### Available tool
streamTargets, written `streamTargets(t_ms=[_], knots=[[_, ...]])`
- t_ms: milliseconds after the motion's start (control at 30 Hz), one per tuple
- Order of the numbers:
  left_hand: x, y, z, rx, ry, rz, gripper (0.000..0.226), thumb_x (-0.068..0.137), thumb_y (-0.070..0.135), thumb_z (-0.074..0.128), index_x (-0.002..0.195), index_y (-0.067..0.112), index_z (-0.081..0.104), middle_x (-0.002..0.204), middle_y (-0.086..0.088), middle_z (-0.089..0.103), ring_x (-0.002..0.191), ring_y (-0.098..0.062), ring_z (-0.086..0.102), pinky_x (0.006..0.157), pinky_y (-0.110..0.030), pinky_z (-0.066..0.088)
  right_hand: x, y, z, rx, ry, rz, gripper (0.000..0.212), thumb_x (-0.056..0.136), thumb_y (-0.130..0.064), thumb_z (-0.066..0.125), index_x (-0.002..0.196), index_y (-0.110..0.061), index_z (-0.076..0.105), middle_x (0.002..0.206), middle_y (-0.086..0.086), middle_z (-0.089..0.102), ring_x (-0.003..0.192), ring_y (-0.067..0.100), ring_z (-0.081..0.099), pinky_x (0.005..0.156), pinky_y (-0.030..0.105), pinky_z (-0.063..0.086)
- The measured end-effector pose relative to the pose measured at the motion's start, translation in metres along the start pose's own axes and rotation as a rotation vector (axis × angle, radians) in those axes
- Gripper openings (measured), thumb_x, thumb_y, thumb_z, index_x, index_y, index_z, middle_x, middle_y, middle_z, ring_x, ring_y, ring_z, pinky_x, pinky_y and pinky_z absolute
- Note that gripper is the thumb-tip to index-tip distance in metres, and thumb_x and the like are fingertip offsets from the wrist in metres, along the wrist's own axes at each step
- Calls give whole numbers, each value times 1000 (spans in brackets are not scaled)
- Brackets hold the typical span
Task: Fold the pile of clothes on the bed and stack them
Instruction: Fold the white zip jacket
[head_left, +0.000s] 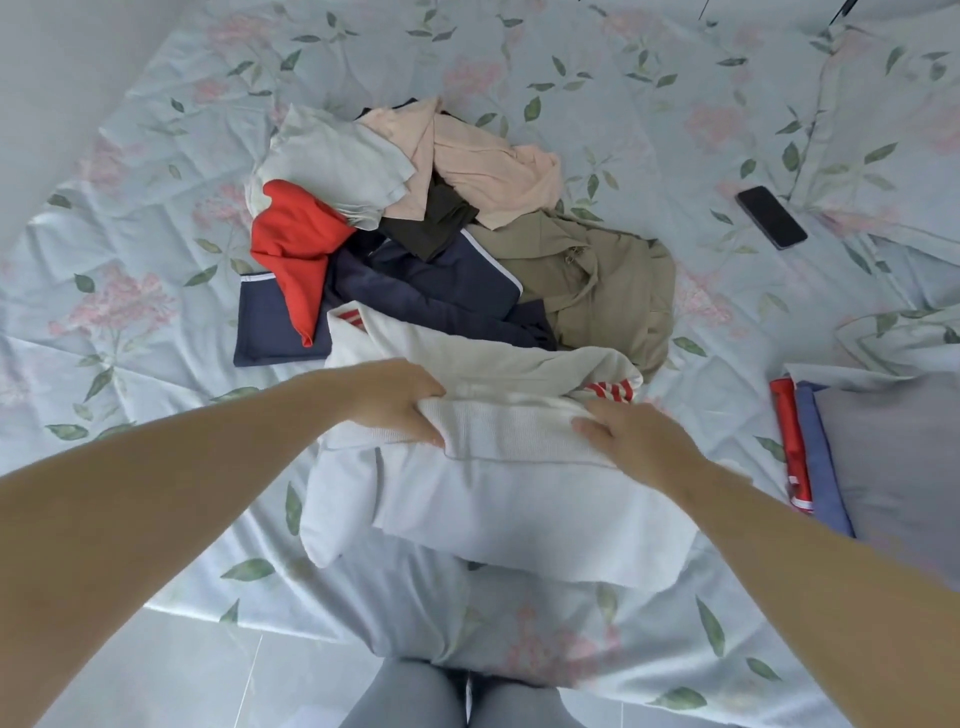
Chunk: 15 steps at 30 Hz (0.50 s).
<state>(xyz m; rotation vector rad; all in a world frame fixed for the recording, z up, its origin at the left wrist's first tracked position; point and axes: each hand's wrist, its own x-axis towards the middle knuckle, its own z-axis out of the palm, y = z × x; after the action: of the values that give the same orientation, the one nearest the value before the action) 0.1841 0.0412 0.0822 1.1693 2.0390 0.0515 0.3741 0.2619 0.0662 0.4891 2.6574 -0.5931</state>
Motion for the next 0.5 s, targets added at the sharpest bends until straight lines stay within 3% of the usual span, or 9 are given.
streamTargets(t_ms=[67, 133, 167, 267, 367, 500], knots=[[19, -8, -13, 116, 230, -87, 36, 89, 47, 56, 113, 22, 64, 113, 3, 64, 112, -26, 55, 87, -32, 43, 21, -3, -12, -71, 279, 18, 25, 100, -30, 38, 105, -12, 55, 90, 9, 64, 87, 32, 60, 68, 36, 43], [35, -15, -18, 182, 560, -154, 34, 96, 25, 47, 130, 23, 54, 125, -3, 59, 115, -31, 53, 87, -41, 42, 40, -8, -18, -65, 502, 64, 26, 98, -18, 42, 122, -15, 53, 115, 9, 62, 104, 34, 55, 84, 41, 41], [41, -17, -17, 171, 656, -184, 40, 95, 14, 46, 133, 22, 50, 127, -5, 57, 113, -33, 53, 84, -43, 42, 47, -10, -18, -55, 531, 101, 35, 97, -16, 43, 133, -16, 46, 131, 7, 53, 115, 34, 49, 92, 43, 36], [54, -23, 5, 122, 535, -243, 50, 93, 7, 45, 140, 24, 40, 136, -2, 45, 118, -29, 48, 89, -44, 43, 56, -12, -1, -73, 384, 181, 49, 96, -19, 44, 143, -21, 31, 151, 4, 29, 128, 31, 35, 101, 43, 30], [55, -28, 46, 3, 355, -329, 42, 97, 18, 42, 137, 29, 41, 144, 7, 36, 126, -21, 40, 97, -38, 35, 49, -9, 34, -89, 148, 191, 50, 98, -25, 40, 145, -24, 25, 154, 1, 21, 130, 26, 34, 101, 38, 32], [44, -45, 89, -151, 335, -453, 39, 96, 22, 46, 135, 27, 43, 145, 5, 36, 127, -21, 39, 96, -34, 36, 40, -13, 77, 7, -95, 189, 51, 97, -27, 39, 146, -26, 23, 154, -2, 20, 132, 23, 32, 102, 35, 32]])
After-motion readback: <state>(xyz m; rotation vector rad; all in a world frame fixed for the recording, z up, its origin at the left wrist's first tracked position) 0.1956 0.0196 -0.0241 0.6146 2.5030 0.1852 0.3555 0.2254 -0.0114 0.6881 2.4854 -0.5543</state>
